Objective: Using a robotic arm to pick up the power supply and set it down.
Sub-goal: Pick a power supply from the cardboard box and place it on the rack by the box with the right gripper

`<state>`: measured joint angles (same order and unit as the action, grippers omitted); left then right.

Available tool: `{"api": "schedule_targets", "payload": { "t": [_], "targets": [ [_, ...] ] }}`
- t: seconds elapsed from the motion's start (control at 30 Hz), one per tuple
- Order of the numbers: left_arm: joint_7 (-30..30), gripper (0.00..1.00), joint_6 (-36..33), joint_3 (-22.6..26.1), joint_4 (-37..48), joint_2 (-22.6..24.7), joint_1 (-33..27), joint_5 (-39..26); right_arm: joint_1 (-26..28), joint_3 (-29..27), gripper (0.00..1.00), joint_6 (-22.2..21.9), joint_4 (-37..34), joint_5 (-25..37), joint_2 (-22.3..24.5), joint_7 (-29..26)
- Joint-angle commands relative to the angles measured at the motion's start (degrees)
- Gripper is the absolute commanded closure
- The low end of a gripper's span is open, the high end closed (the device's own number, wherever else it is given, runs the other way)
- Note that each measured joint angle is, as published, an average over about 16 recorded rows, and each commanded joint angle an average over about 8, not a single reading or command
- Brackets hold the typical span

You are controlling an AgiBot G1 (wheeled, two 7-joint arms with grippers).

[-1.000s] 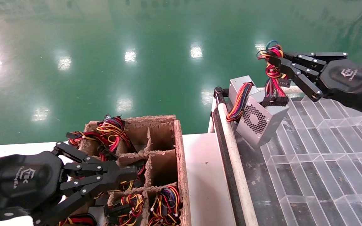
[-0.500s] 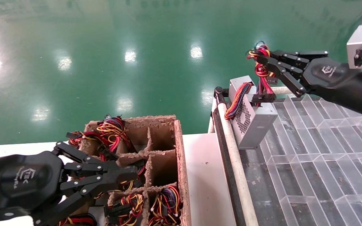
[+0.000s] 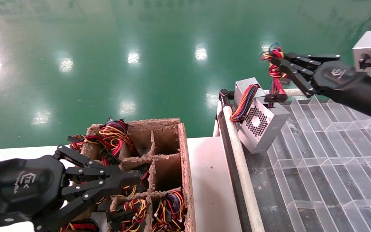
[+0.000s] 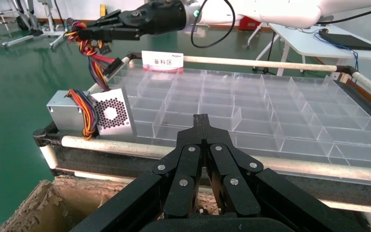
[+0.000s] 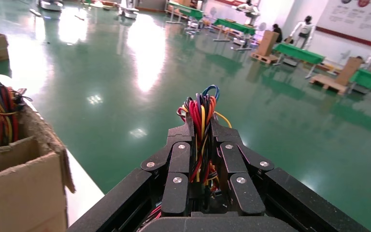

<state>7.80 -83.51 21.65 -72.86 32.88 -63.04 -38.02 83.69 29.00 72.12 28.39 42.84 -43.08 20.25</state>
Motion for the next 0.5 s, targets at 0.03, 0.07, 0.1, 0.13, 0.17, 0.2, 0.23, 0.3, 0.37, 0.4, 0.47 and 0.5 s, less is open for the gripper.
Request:
{"api": "schedule_targets", "payload": {
  "t": [0.03, 0.07, 0.1, 0.13, 0.17, 0.2, 0.23, 0.3, 0.37, 0.4, 0.47, 0.5],
  "targets": [
    [0.0, 1.00, 0.0, 0.0, 0.0, 0.0, 0.0, 0.0, 0.8, 0.4, 1.00, 1.0, -2.0, 0.6, -1.0, 0.7],
    [0.0, 1.00, 0.0, 0.0, 0.0, 0.0, 0.0, 0.0, 1.0, 0.6, 1.00, 1.4, -3.0, 0.7, -1.5, 1.1],
    [0.0, 1.00, 0.0, 0.0, 0.0, 0.0, 0.0, 0.0, 1.2, 0.7, 1.00, 1.8, -4.1, 0.8, -2.0, 1.5],
    [0.0, 1.00, 0.0, 0.0, 0.0, 0.0, 0.0, 0.0, 1.3, 0.7, 1.00, 2.2, -5.0, 0.8, -2.4, 1.9],
    [0.0, 1.00, 0.0, 0.0, 0.0, 0.0, 0.0, 0.0, 1.5, 0.7, 1.00, 2.6, -6.0, 0.7, -2.7, 2.3],
    [0.0, 1.00, 0.0, 0.0, 0.0, 0.0, 0.0, 0.0, 1.6, 0.6, 1.00, 2.9, -6.9, 0.6, -3.1, 2.8],
    [0.0, 1.00, 0.0, 0.0, 0.0, 0.0, 0.0, 0.0, 1.7, 0.5, 1.00, 3.3, -7.7, 0.4, -3.3, 3.3],
    [0.0, 1.00, 0.0, 0.0, 0.0, 0.0, 0.0, 0.0, 2.0, 0.2, 1.00, 3.9, -9.2, 0.0, -3.8, 4.2],
    [0.0, 1.00, 0.0, 0.0, 0.0, 0.0, 0.0, 0.0, 2.3, -0.1, 1.00, 4.5, -10.4, -0.4, -4.2, 5.2],
    [0.0, 1.00, 0.0, 0.0, 0.0, 0.0, 0.0, 0.0, 2.4, -0.2, 1.00, 4.8, -10.9, -0.5, -4.3, 5.6],
    [0.0, 1.00, 0.0, 0.0, 0.0, 0.0, 0.0, 0.0, 2.8, -0.2, 1.00, 5.3, -11.8, -0.6, -4.6, 6.3],
    [0.0, 1.00, 0.0, 0.0, 0.0, 0.0, 0.0, 0.0, 3.0, -0.1, 1.00, 5.5, -12.3, -0.4, -4.8, 6.5]
  ]
}}
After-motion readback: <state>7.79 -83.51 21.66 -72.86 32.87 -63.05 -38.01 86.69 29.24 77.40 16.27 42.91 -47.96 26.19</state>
